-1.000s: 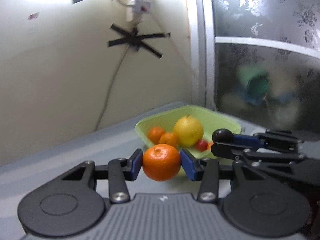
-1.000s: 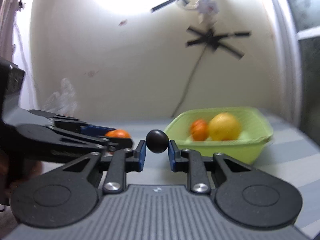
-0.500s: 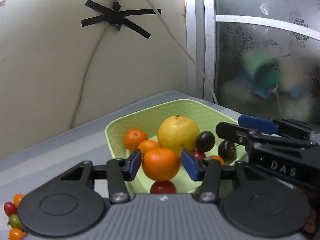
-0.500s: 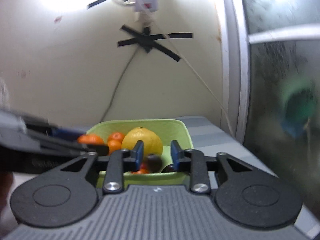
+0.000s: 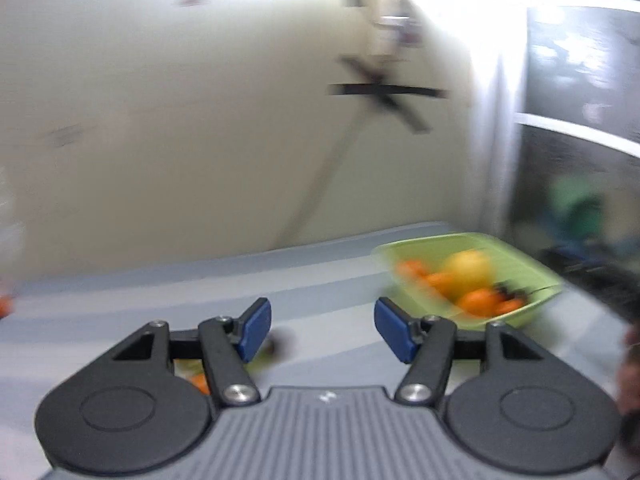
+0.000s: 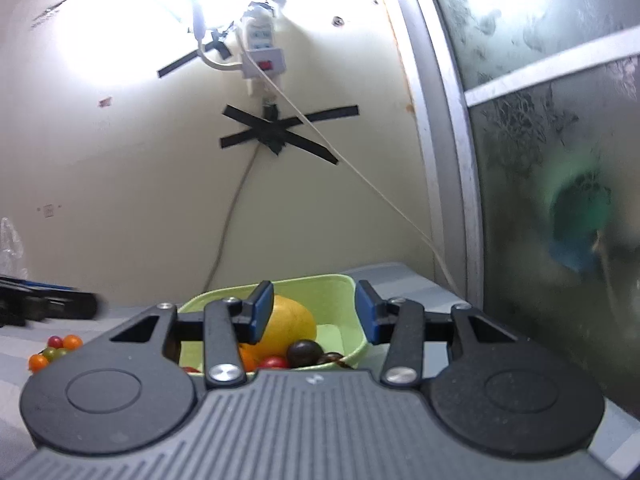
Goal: Organize fruits
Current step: 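Withdraw both open tools from the basket back to the fruit pile, then grasp an orange tomato with the left tool while the right tool grasps a green tomato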
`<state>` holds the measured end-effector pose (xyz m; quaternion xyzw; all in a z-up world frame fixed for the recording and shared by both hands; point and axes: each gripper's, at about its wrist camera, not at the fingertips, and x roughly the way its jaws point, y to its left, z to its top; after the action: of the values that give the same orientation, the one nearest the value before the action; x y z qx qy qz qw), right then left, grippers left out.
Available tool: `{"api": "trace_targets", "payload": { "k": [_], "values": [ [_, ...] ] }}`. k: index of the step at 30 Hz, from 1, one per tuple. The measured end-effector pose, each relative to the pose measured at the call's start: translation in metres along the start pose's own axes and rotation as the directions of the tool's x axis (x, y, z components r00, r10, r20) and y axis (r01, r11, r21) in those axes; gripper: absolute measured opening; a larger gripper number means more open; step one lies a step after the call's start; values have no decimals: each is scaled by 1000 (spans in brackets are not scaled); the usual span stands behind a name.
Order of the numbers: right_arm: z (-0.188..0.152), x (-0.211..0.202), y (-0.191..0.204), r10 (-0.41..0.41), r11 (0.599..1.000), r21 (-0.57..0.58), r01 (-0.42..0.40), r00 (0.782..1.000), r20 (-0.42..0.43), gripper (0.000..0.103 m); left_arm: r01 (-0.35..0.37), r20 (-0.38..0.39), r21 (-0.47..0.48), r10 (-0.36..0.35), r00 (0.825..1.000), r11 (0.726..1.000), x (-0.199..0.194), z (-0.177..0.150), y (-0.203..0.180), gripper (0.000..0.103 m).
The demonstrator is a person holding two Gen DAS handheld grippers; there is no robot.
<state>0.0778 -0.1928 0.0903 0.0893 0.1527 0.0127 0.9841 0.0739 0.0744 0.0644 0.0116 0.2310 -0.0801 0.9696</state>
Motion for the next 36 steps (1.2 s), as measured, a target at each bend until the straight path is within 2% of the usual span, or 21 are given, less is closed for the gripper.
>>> {"api": "trace_targets", "payload": {
  "k": [3, 6, 9, 12, 14, 17, 22, 24, 28, 30, 34, 36],
  "values": [
    [3, -8, 10, 94, 996, 6, -94, 996, -1, 41, -118, -39, -23, 117, 992, 993, -11, -16, 41, 58],
    [3, -11, 33, 206, 978, -23, -207, 978, -44, 38, -156, -85, -46, 151, 985, 987, -11, -27, 60, 58],
    [-1, -2, 66, 320, 944, -36, -327, 937, -139, 36, -148, -98, -46, 143, 985, 988, -2, -33, 59, 58],
    [-10, 15, 102, 397, 908, -31, -419, 880, -263, 25, -123, -109, -19, 120, 987, 992, 14, -36, 49, 58],
    [-15, 26, 120, 415, 894, -34, -448, 852, -319, 25, -114, -119, 5, 114, 986, 993, 26, -36, 44, 58],
    [-19, 37, 138, 428, 880, -39, -473, 826, -367, 24, -107, -146, 34, 111, 983, 994, 42, -37, 39, 56],
    [-12, 67, 154, 457, 871, 24, -491, 791, -407, 24, -88, -178, -5, 85, 980, 996, 51, -39, 48, 36],
    [-12, 81, 159, 474, 864, 58, -500, 770, -427, 25, -76, -177, -34, 69, 982, 997, 48, -40, 54, 36],
    [-17, 106, 177, 491, 856, 100, -508, 736, -467, 27, -92, -169, -42, 84, 982, 995, 32, -46, 56, 36],
    [-20, 114, 185, 496, 853, 106, -512, 727, -476, 27, -73, -166, -69, 61, 984, 995, 21, -51, 59, 36],
    [-28, 119, 201, 476, 854, 63, -517, 726, -497, 27, -50, -147, -101, 35, 988, 994, 4, -57, 62, 36],
    [-32, 118, 207, 446, 861, 10, -508, 747, -493, 28, -51, -137, -105, 36, 990, 993, 3, -57, 62, 36]
  ]
}}
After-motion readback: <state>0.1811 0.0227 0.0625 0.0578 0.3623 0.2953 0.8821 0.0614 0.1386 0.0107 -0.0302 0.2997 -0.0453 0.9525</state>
